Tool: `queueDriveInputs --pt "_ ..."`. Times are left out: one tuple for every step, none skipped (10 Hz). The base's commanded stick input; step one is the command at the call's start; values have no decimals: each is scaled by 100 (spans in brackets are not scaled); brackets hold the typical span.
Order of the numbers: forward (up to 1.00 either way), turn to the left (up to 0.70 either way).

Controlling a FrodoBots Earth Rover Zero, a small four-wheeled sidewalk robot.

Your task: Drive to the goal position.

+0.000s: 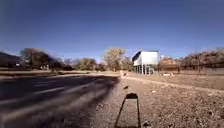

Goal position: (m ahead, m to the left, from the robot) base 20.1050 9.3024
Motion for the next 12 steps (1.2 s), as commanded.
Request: queueDriveInputs --pt "70 5" --pt "70 0" --pt "70 0" --pt "70 0" --pt "70 0" --pt "70 0" --pt "70 0" --pt "70 0" --pt "70 1" --pt "70 2" --pt "70 4" --pt "70 5"
